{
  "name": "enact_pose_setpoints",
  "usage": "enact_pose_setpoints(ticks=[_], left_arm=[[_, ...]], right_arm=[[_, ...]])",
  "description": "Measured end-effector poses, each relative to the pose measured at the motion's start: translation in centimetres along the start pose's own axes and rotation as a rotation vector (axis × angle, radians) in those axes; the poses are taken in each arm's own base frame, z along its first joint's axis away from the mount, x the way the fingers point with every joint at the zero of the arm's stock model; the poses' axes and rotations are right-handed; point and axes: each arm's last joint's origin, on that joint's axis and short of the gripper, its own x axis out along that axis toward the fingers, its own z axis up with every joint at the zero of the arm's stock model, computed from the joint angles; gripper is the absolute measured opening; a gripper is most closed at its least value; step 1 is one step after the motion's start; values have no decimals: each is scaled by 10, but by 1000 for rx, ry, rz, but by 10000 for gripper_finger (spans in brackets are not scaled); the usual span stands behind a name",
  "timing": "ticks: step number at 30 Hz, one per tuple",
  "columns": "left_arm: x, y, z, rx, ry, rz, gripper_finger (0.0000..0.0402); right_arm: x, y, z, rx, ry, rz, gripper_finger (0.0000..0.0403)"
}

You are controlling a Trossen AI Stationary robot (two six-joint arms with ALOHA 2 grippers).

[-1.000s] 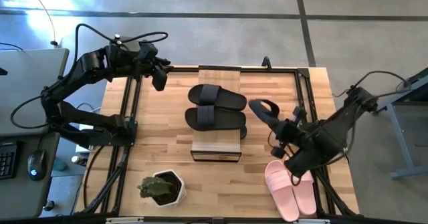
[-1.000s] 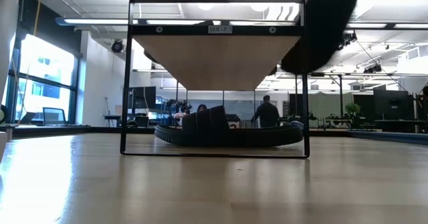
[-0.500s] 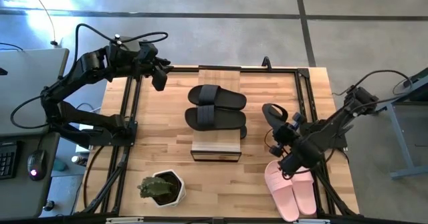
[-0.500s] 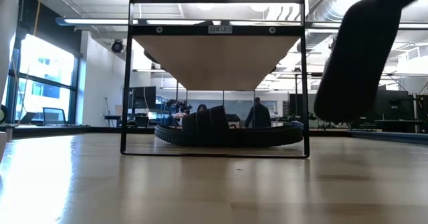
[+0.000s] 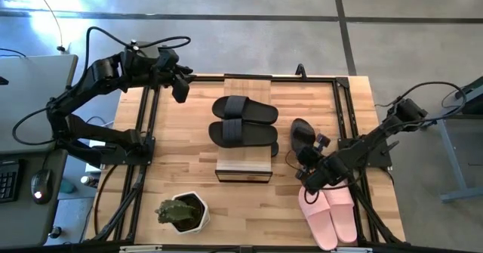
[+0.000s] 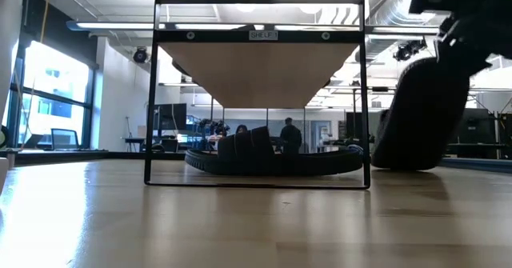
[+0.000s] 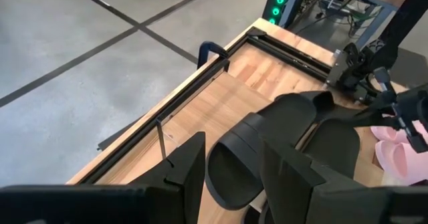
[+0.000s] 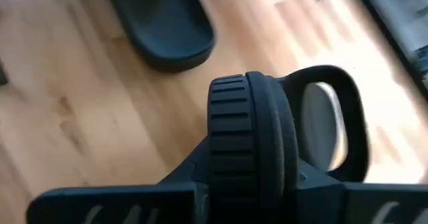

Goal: Pick and place slides into the shelf
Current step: Put the black slipper under the shelf

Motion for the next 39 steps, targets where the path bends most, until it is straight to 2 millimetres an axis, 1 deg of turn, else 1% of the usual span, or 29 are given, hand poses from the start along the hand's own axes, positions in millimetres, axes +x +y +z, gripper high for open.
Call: enact_pose_setpoints(ticks=[4, 11, 15, 24, 28, 32, 39], left_arm=[[2, 0, -1, 3, 23, 5, 122], [6, 0, -4, 8, 55, 12, 122], [7, 0, -4, 10, 58, 12, 122], [7, 0, -4, 16, 58, 12, 122], [7, 0, -4, 16, 58, 12, 122], [7, 0, -4, 16, 58, 12, 122], [7, 0, -4, 15, 58, 13, 122]], right_arm=[[6, 4, -3, 26, 30, 57, 53], [6, 7, -5, 137, 100, 115, 63], [5, 10, -4, 168, 114, 146, 91], [5, 12, -3, 221, 129, 182, 174], [5, 14, -2, 222, 136, 203, 200], [4, 17, -1, 230, 142, 247, 212], [4, 19, 1, 230, 135, 267, 213]])
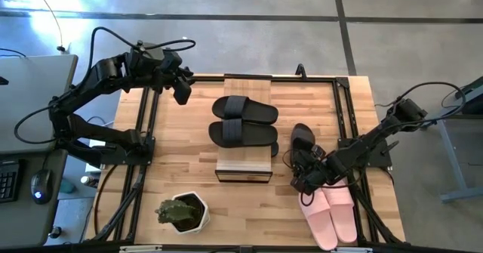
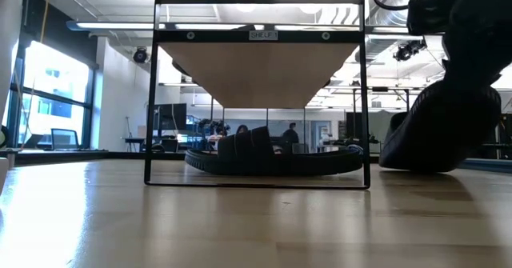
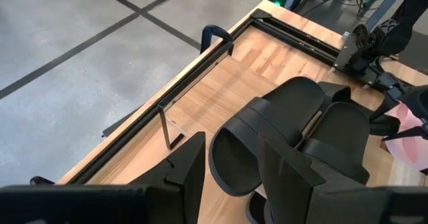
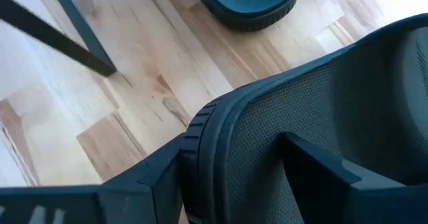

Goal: Pick and place slides into the shelf
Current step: Put the black slipper under the shelf

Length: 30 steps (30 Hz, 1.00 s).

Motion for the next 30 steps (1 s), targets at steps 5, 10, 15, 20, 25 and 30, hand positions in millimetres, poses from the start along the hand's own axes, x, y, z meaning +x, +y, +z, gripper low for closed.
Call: enact_pose_setpoints(ticks=[5, 10, 15, 20, 25, 30], left_arm=[[0, 0, 0, 0, 0, 0, 122], [0, 0, 0, 0, 0, 0, 122], [0, 0, 0, 0, 0, 0, 122], [0, 0, 0, 0, 0, 0, 122], [0, 0, 0, 1, -1, 0, 122], [0, 0, 0, 4, -2, 3, 122]], right_arm=[[0, 1, 0, 1, 6, 16, 213], [-2, 3, 2, 73, 1, 42, 214], [-3, 3, 1, 100, 47, 70, 214], [-6, 4, 2, 105, 73, 91, 214], [-12, 3, 5, 92, 52, 75, 214], [-19, 6, 11, 62, 41, 76, 214]])
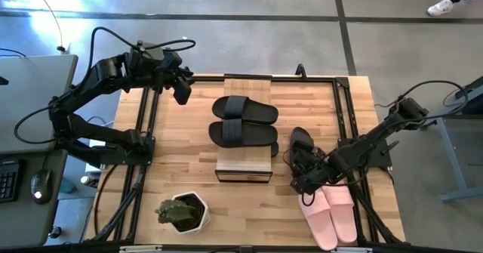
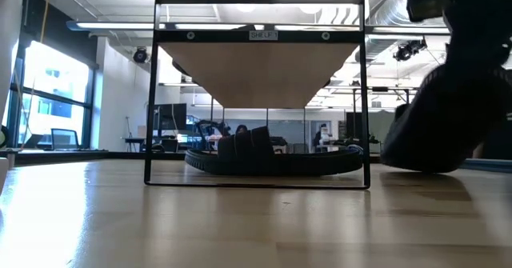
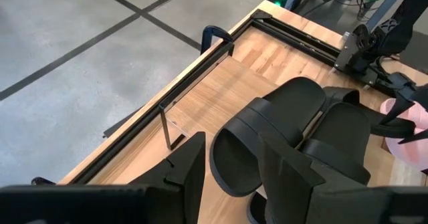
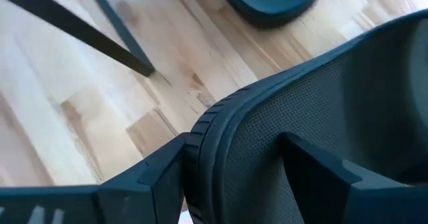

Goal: Pick and place slides into the shelf
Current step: Put the black slipper under the shelf

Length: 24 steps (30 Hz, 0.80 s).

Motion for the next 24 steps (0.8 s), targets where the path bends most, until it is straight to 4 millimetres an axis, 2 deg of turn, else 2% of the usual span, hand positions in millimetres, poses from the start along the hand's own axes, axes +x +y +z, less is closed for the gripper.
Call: enact_pose_setpoints(ticks=[4, 24], left_arm=[[0, 0, 0, 0, -1, 3, 122], [0, 0, 0, 16, 1, 5, 122]], right_arm=[[-2, 1, 2, -48, -16, -1, 214], [0, -5, 2, -30, 0, -49, 214]])
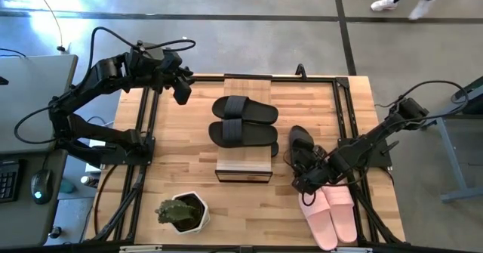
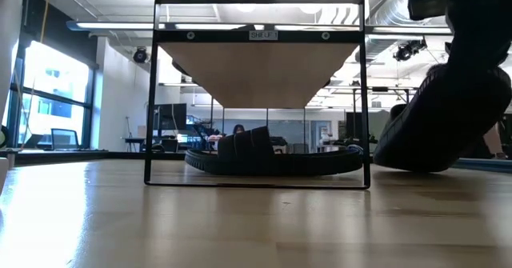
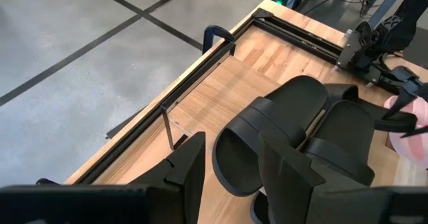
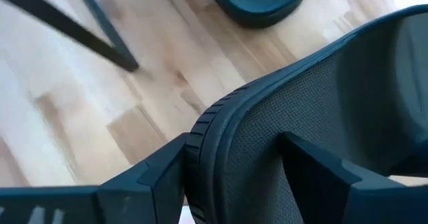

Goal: Pick and place slides into the shelf
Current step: Put the black slipper under the shelf

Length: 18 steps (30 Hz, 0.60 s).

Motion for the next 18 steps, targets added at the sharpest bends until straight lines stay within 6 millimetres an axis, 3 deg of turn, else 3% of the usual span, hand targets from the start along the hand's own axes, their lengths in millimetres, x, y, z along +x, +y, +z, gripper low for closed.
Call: enact_pose_setpoints(ticks=[11, 18], left_arm=[[0, 0, -1, 1, 7, -2, 122], [0, 0, -2, 3, 22, -1, 122]], right_arm=[[5, 2, 12, 35, -59, 30, 214], [3, 8, 9, 31, -23, 92, 214]])
